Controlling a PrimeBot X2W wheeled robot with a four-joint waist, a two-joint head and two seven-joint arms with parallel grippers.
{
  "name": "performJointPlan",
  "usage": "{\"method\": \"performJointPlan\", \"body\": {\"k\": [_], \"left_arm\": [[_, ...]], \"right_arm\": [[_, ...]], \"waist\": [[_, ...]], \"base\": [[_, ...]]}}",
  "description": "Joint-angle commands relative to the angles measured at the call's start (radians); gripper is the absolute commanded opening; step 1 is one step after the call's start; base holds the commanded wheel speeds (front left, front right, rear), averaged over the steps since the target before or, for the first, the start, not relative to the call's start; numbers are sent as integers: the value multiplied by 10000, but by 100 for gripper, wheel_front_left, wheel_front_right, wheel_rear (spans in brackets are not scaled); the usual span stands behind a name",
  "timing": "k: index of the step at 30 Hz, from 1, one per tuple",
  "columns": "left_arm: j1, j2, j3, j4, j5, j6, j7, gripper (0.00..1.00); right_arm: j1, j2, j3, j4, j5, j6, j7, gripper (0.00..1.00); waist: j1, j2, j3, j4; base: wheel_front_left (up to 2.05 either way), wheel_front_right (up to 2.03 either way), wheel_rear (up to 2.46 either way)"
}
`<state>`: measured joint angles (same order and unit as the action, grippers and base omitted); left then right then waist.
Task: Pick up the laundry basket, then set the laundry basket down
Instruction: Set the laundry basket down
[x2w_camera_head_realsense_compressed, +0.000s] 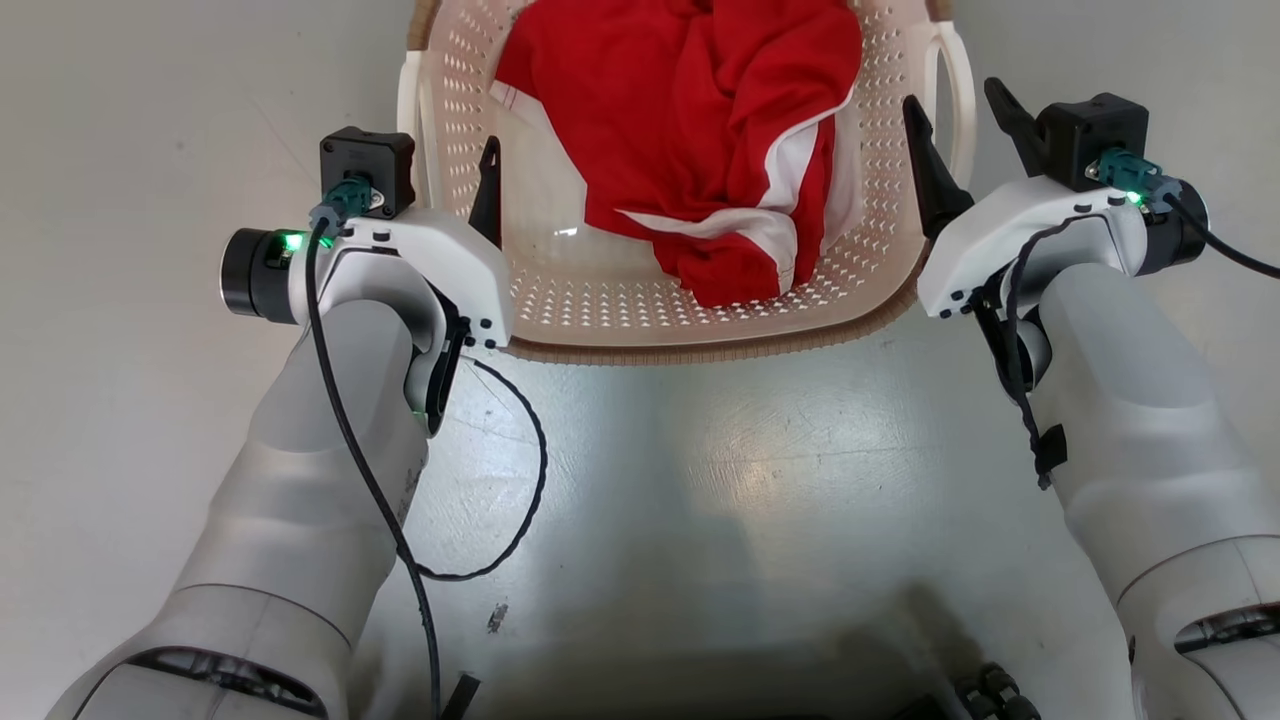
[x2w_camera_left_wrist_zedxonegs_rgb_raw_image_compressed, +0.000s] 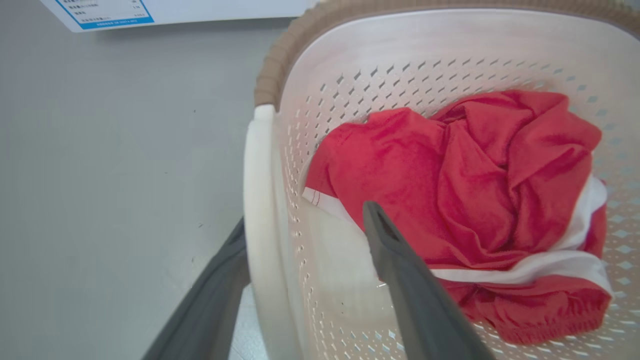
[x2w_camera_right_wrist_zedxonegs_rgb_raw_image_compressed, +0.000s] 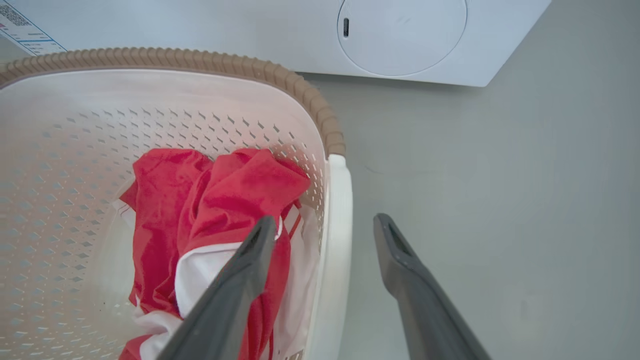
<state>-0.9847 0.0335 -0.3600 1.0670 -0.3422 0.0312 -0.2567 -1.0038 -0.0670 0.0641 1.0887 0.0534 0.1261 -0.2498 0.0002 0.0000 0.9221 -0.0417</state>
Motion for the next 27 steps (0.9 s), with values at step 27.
{"method": "performJointPlan", "body": {"k": [27], "left_arm": [[2990,170,1456,-2659,334,-271,-51,100]], "right_arm": [[2889,168,178,-2444,60,46,-120,100]], "waist": [[-2,0,-3846,201]], "base": [[0,0,0]]}}
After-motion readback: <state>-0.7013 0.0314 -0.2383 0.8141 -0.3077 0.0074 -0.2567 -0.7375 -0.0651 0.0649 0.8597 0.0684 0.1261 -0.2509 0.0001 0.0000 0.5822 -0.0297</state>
